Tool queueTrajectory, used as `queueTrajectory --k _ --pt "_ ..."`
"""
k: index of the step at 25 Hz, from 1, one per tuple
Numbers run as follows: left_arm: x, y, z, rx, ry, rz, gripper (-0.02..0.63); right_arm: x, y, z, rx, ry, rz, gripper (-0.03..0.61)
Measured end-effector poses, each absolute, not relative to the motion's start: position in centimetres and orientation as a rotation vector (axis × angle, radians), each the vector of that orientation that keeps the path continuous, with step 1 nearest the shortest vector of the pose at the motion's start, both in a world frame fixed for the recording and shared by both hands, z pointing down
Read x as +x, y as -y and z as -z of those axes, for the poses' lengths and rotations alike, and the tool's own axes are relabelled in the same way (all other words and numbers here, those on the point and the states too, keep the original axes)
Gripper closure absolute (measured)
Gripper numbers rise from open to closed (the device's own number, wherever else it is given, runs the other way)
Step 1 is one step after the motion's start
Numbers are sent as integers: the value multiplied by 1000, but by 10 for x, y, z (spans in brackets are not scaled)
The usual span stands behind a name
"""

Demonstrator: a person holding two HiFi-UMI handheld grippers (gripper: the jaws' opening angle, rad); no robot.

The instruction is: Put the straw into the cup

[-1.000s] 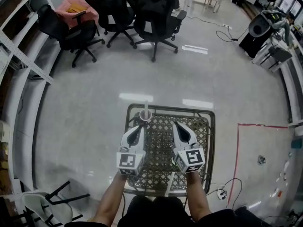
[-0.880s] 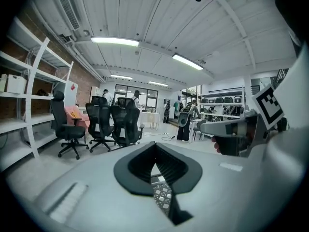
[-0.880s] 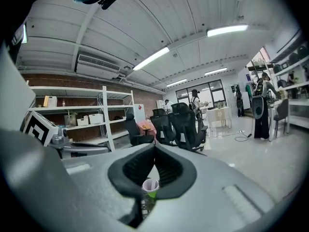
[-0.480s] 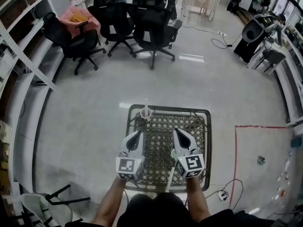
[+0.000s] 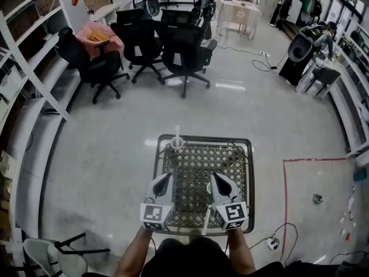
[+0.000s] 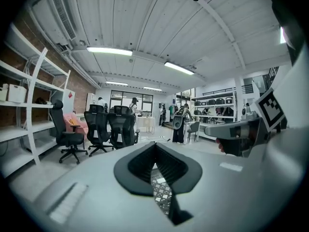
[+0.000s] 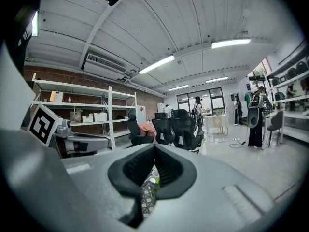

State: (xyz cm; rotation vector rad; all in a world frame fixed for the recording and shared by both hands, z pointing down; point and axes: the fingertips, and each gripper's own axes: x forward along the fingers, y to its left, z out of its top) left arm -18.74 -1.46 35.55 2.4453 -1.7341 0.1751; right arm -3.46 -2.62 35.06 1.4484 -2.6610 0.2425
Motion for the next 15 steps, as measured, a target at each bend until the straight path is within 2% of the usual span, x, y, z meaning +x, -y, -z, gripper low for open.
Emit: queueTrajectory --k 15 --pt "-189 -51 -345 2475 1731 -165 606 -18 -44 -353 1482 2623 -210 575"
